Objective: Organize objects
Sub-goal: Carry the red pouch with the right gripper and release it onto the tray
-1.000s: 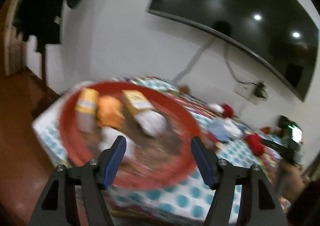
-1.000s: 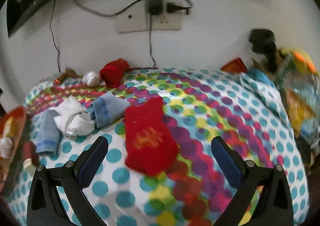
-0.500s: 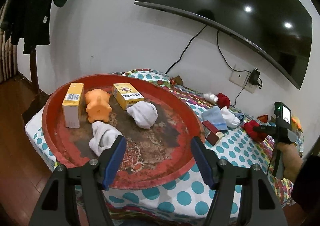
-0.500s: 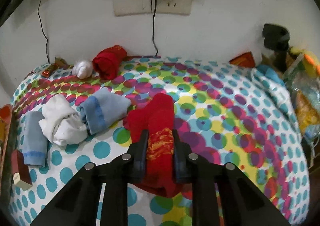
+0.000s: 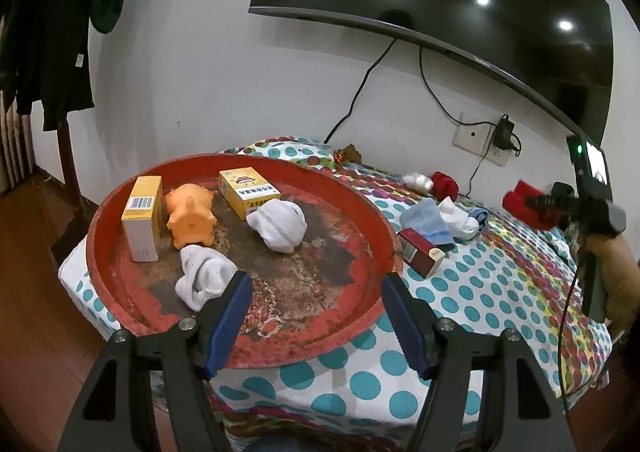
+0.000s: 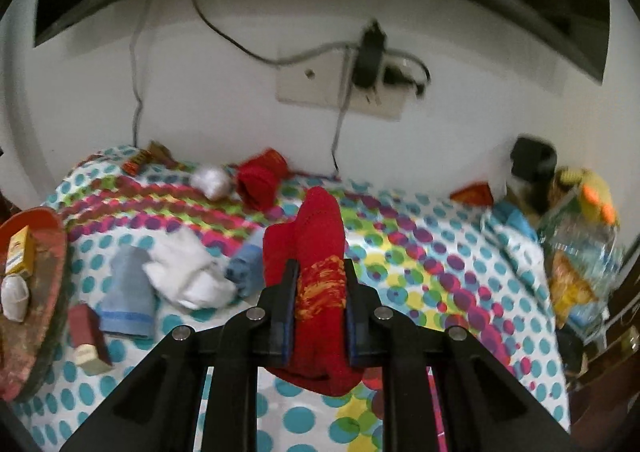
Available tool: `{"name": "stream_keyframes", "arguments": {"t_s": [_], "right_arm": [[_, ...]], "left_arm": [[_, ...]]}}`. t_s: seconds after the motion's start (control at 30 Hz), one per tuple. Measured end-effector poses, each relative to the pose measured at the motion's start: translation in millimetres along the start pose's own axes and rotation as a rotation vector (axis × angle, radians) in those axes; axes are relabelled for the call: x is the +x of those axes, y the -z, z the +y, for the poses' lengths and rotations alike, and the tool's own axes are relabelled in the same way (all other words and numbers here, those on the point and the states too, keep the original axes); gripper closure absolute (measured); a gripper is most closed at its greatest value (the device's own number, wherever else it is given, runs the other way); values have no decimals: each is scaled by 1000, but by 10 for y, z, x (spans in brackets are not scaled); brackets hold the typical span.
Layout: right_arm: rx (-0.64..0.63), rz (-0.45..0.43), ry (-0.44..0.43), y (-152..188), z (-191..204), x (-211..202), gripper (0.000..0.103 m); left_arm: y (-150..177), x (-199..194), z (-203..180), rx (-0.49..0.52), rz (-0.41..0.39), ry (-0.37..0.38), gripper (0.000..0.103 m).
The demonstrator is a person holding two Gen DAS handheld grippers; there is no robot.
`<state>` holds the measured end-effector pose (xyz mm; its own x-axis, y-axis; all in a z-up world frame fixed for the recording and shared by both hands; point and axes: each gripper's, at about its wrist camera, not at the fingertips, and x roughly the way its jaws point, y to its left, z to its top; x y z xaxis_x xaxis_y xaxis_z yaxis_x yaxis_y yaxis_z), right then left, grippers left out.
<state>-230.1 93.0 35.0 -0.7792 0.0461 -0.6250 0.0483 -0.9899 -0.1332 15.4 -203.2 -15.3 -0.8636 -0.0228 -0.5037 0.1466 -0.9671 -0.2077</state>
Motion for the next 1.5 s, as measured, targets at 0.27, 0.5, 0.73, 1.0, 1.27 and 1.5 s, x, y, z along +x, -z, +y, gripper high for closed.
{"name": "stream_keyframes", "arguments": {"t_s": [0.27, 0.5, 0.73, 1.0, 1.27, 1.5], "right_arm": [[-50, -60, -31, -166, 436, -424, 85], [-75, -104, -98, -277, 855, -756, 85], [-113, -124, -189, -331, 1300, -951, 85], [-210, -88, -302, -139, 1937, -983, 85], [-340, -41, -336, 68, 2456, -881, 85], [-378, 22, -333, 96, 2667, -594, 85]], "left_arm": [[-4, -72, -33, 9, -7, 0, 34], [-9, -106, -35, 4, -20, -11, 34], [-6, -91, -1, -3, -7, -35, 34], [49, -36, 45, -40, 42, -37, 34], [105, -95, -146, 37, 27, -12, 34], [100, -70, -126, 31, 32, -8, 34]]}}
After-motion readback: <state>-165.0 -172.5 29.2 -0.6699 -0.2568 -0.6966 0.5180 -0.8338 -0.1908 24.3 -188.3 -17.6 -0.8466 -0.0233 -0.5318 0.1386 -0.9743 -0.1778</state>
